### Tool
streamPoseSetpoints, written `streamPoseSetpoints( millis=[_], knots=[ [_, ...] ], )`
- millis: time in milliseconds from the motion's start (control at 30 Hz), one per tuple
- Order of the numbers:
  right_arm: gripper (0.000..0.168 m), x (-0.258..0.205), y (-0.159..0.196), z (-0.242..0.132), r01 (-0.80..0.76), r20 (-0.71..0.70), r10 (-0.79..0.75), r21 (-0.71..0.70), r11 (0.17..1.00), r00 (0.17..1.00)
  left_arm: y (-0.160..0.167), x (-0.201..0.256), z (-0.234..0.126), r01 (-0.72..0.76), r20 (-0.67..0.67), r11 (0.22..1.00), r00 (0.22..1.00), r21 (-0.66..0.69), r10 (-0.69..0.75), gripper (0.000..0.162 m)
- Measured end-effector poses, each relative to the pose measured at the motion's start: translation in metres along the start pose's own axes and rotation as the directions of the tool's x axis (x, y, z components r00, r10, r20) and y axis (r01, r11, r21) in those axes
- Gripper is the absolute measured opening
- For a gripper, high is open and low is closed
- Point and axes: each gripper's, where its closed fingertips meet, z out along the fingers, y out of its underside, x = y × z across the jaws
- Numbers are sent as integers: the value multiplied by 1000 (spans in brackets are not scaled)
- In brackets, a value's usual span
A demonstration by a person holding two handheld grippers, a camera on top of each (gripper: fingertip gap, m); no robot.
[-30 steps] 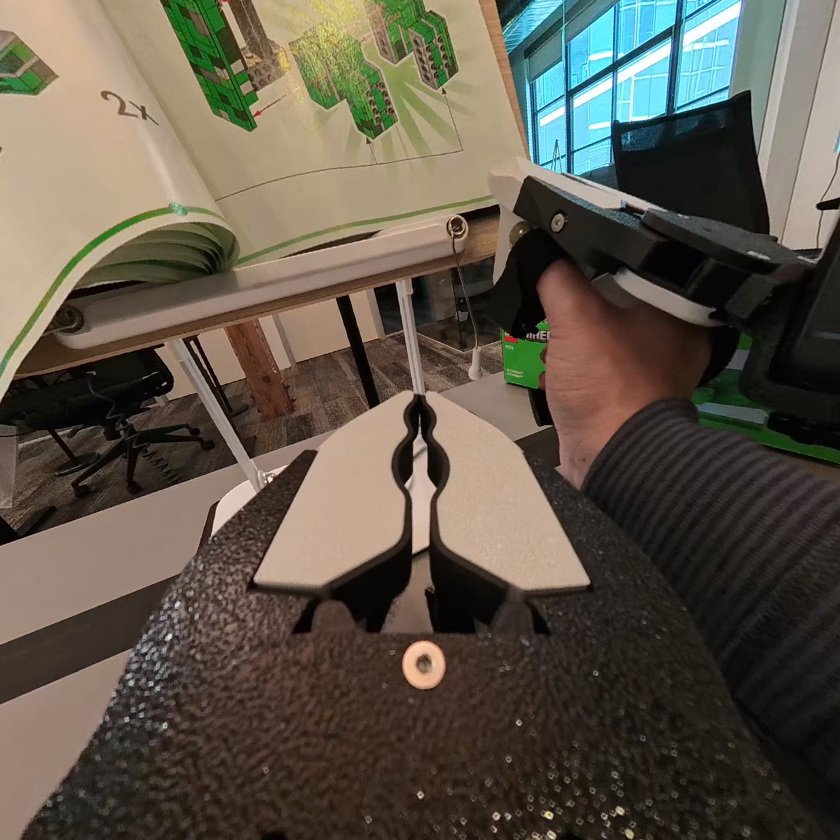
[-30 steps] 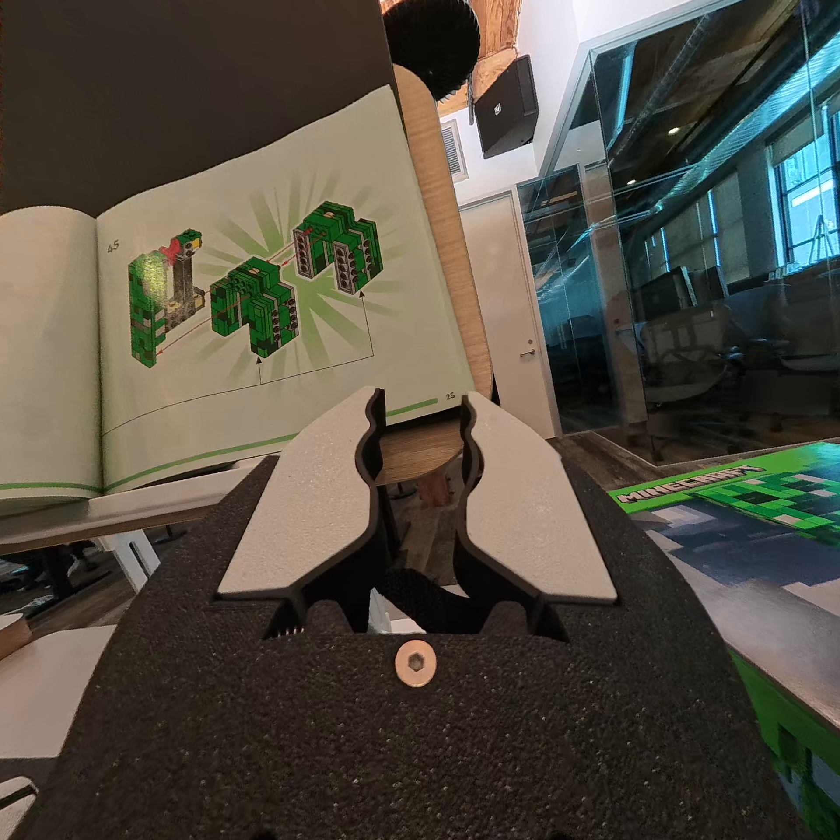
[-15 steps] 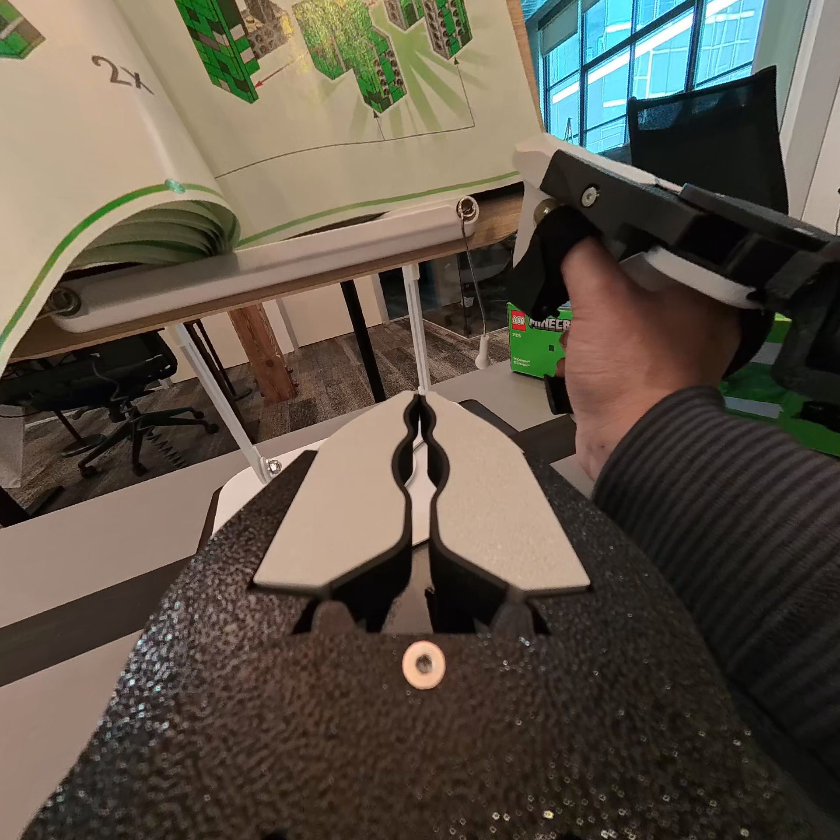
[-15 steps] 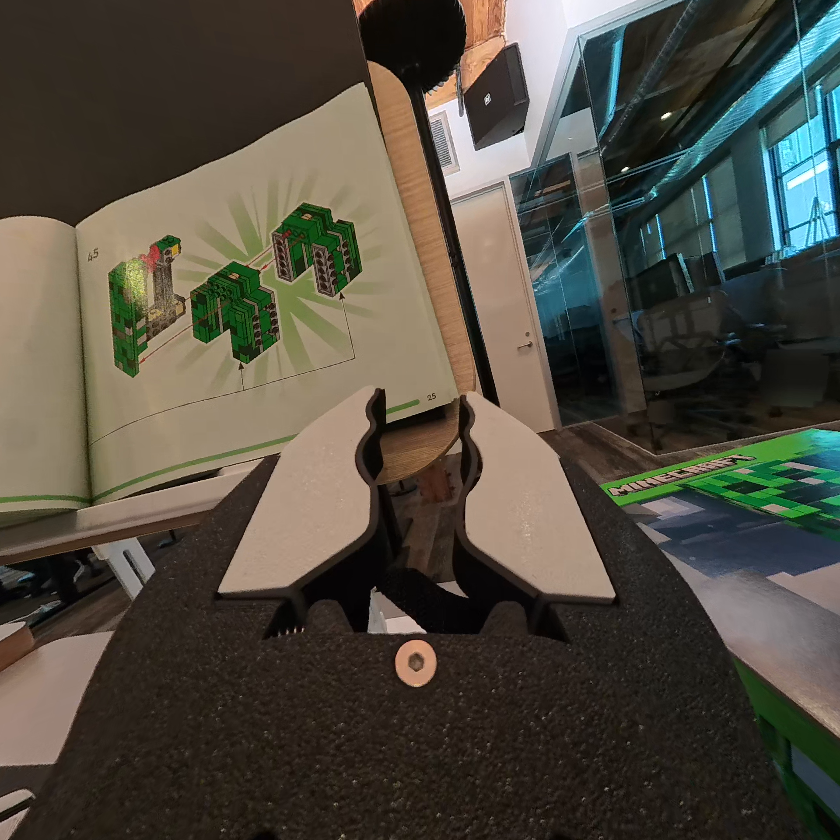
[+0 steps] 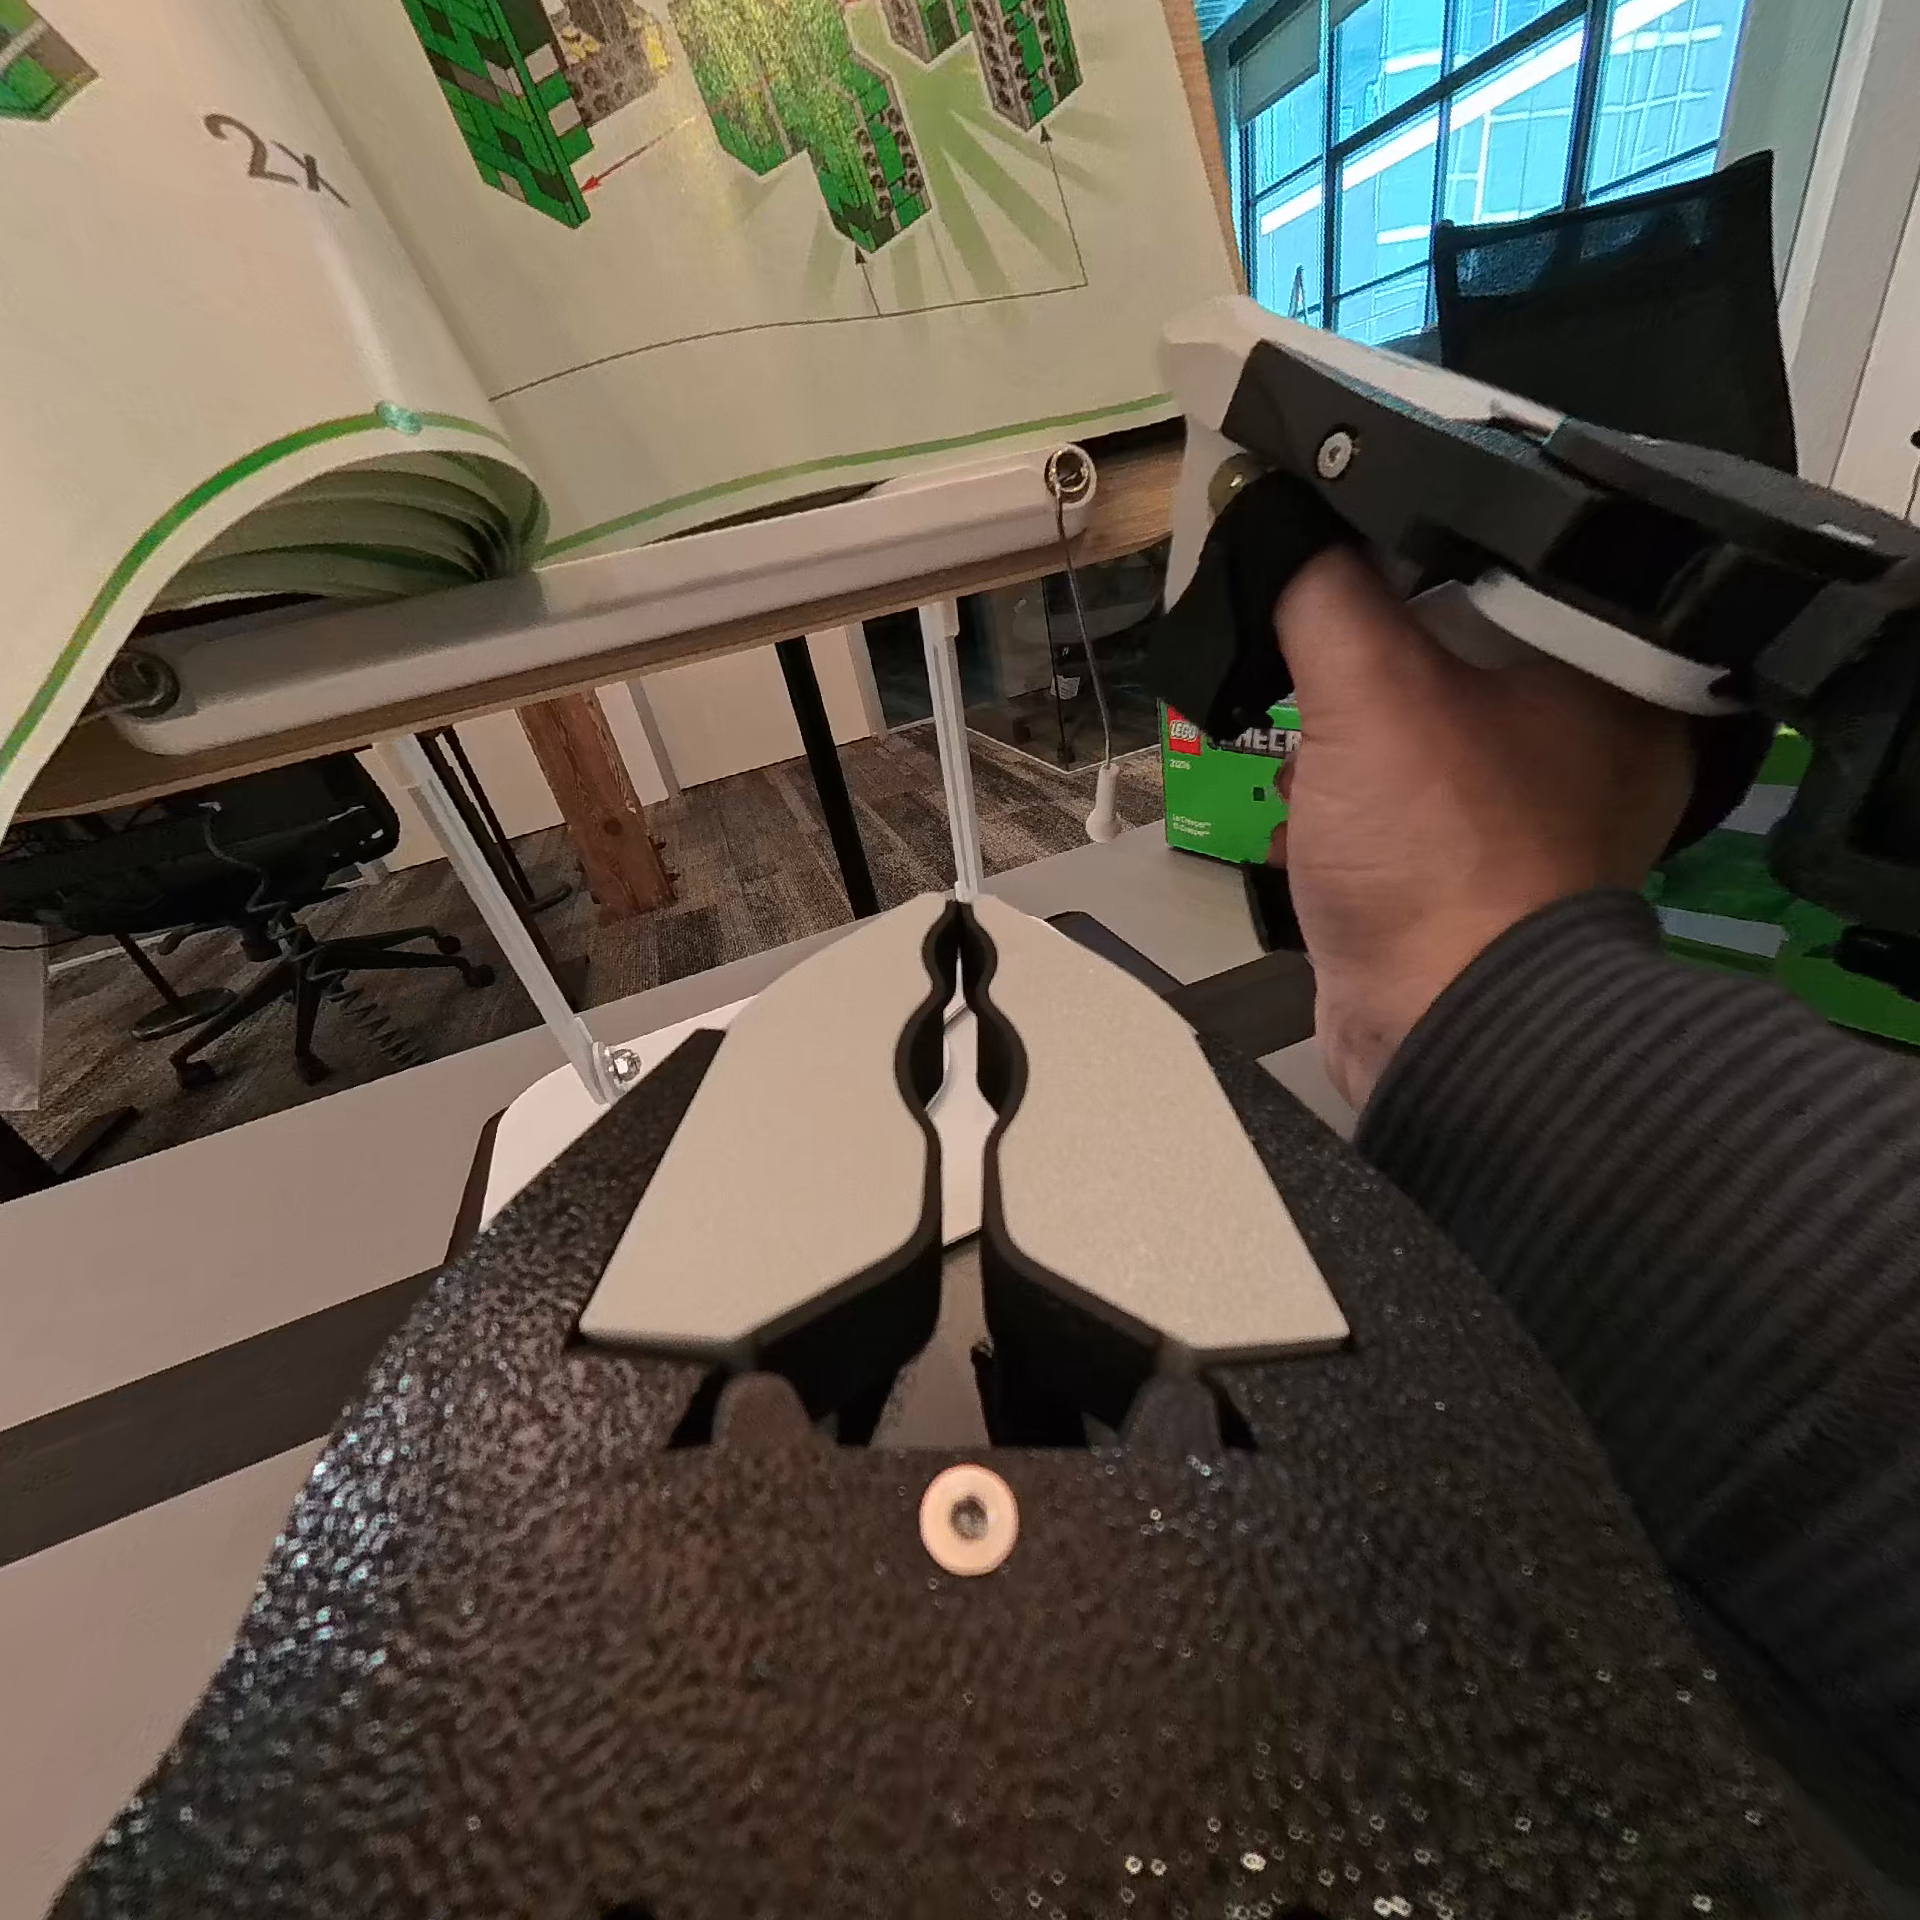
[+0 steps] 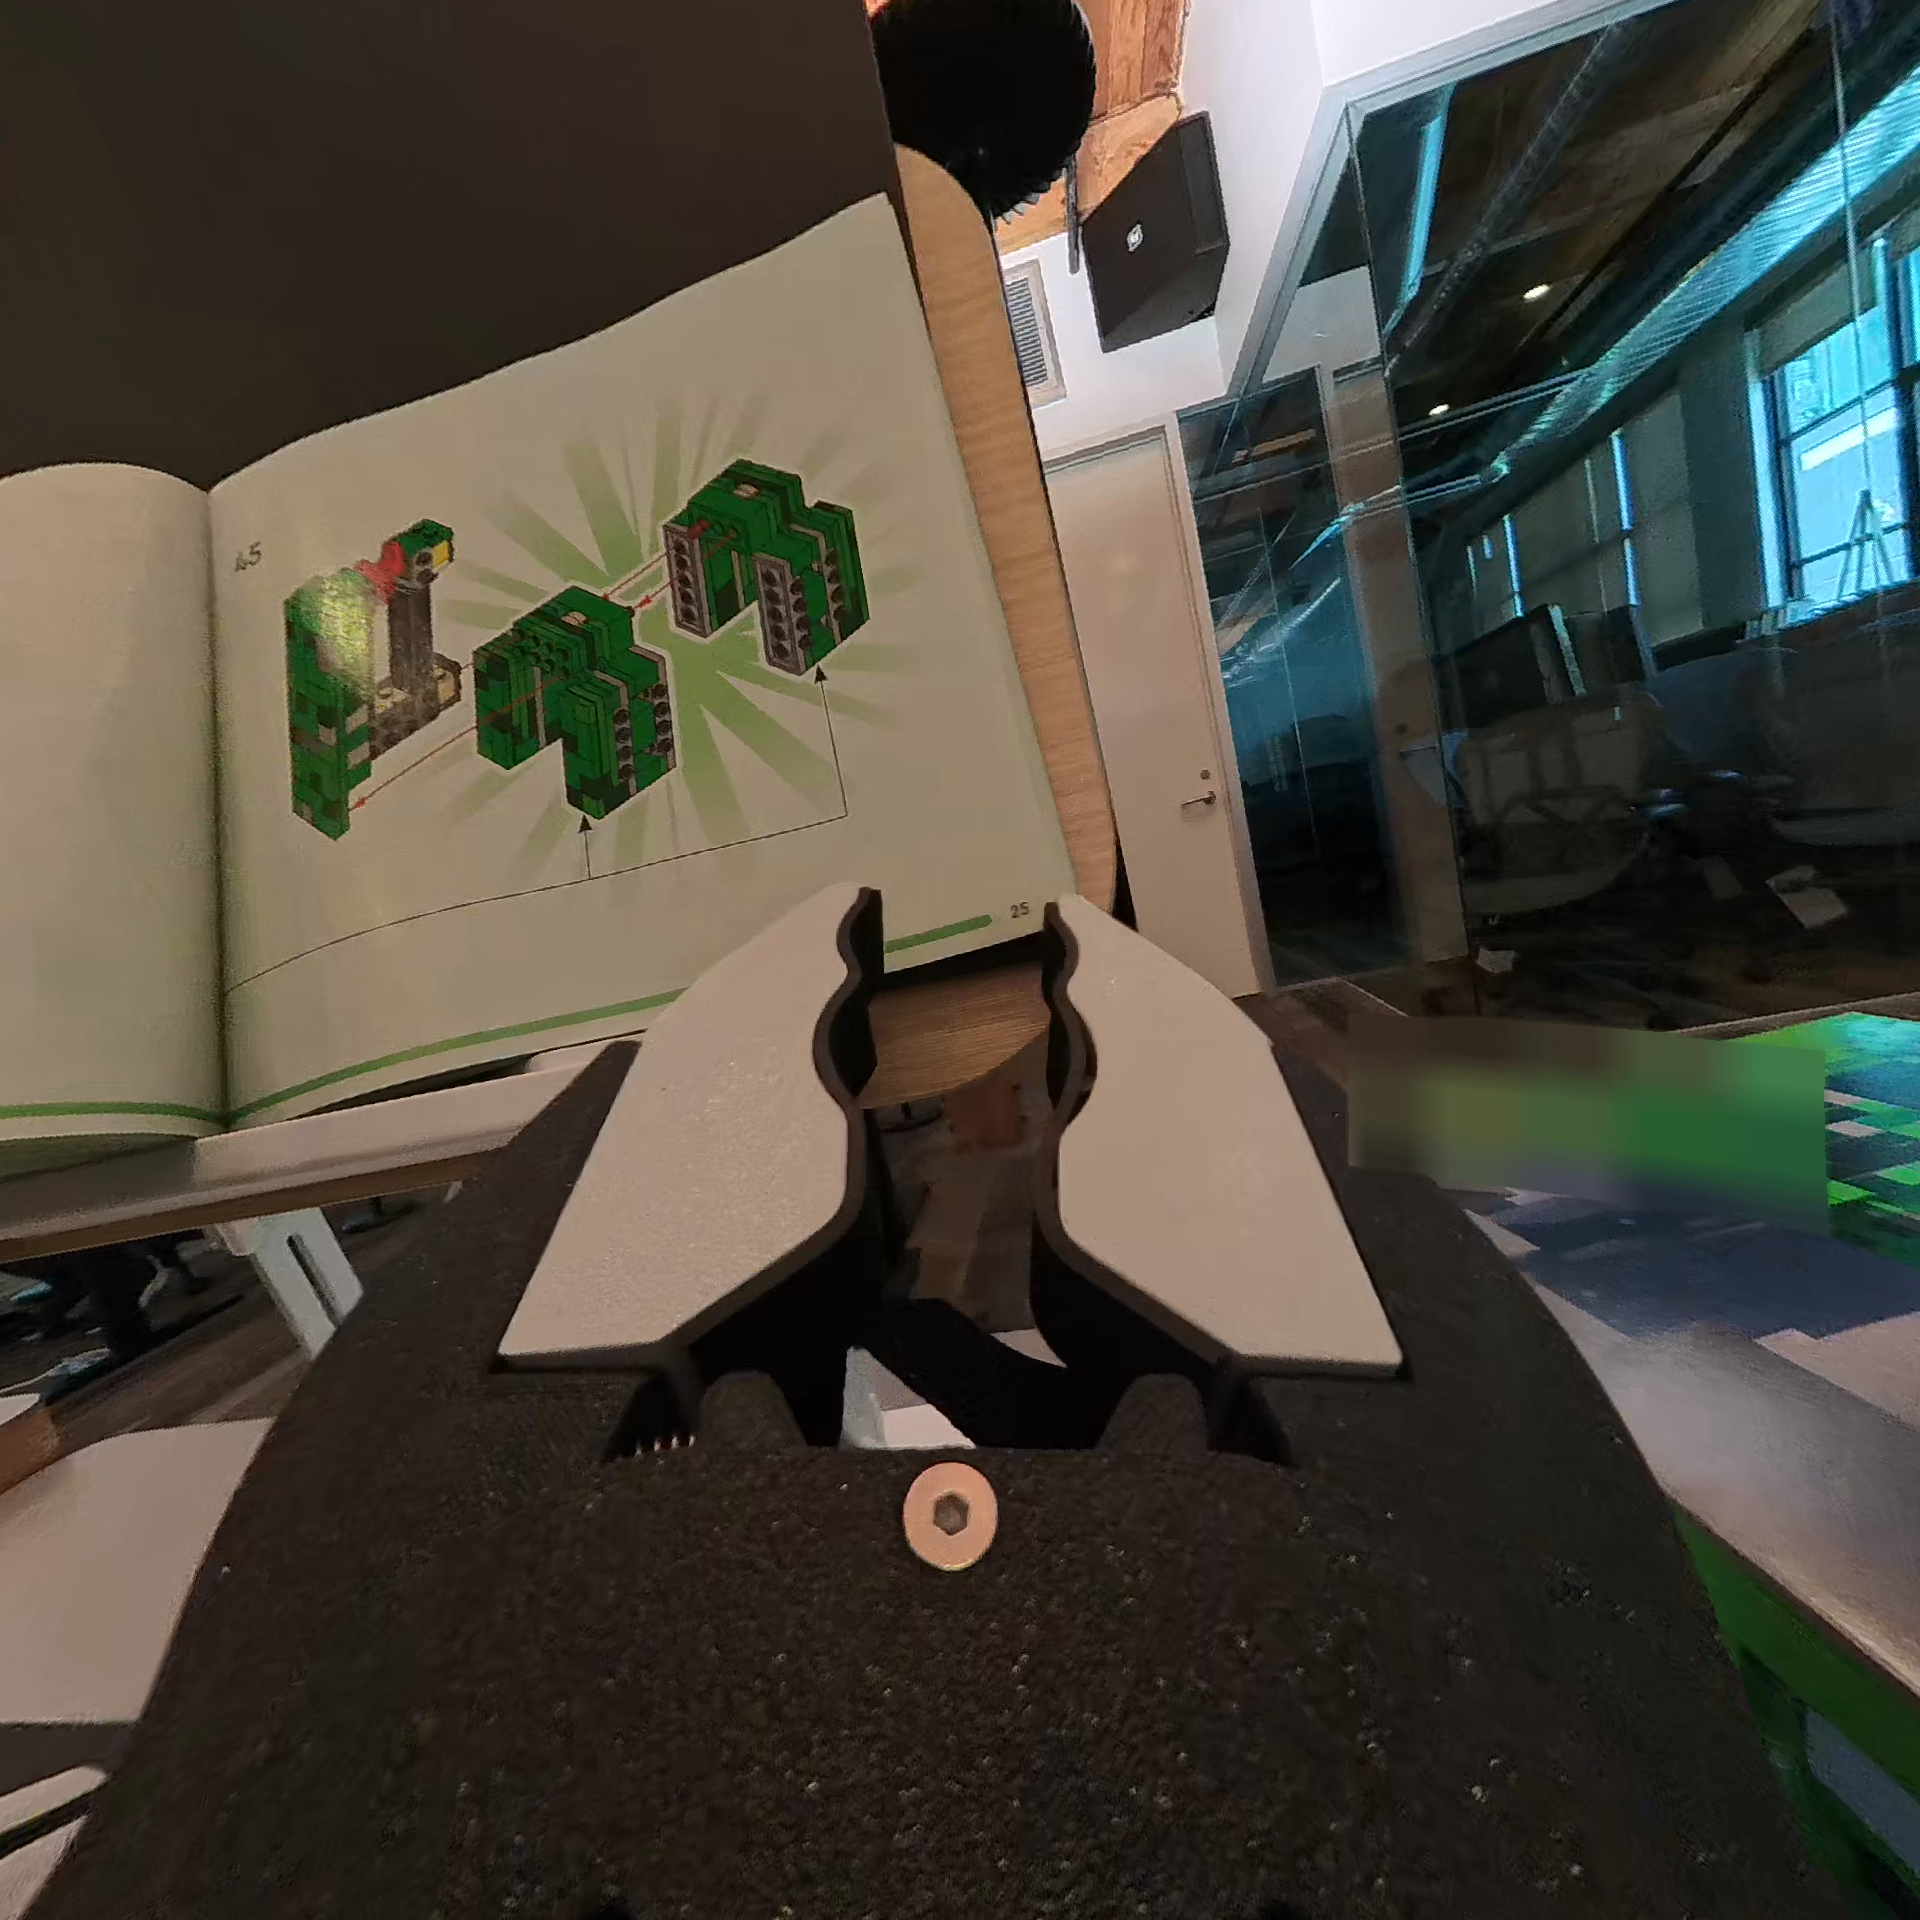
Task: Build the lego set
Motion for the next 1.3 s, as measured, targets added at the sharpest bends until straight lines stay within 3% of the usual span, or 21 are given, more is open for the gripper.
streamPoseSetpoints(
  millis=[333,800,1300],
  knots=[
    [37,-3,8,6,15,12,-14,-55,998,1000,0,1,0,-1,-2,1000,1000,-3,1,0],
    [34,1,-1,1,48,-26,-48,-12,999,999,1,1,1,-2,-4,1000,1000,-6,2,0],
    [34,-7,3,6,33,34,-31,-37,999,999,1,1,1,-1,-7,1000,1000,-7,1,0]
  ],
)
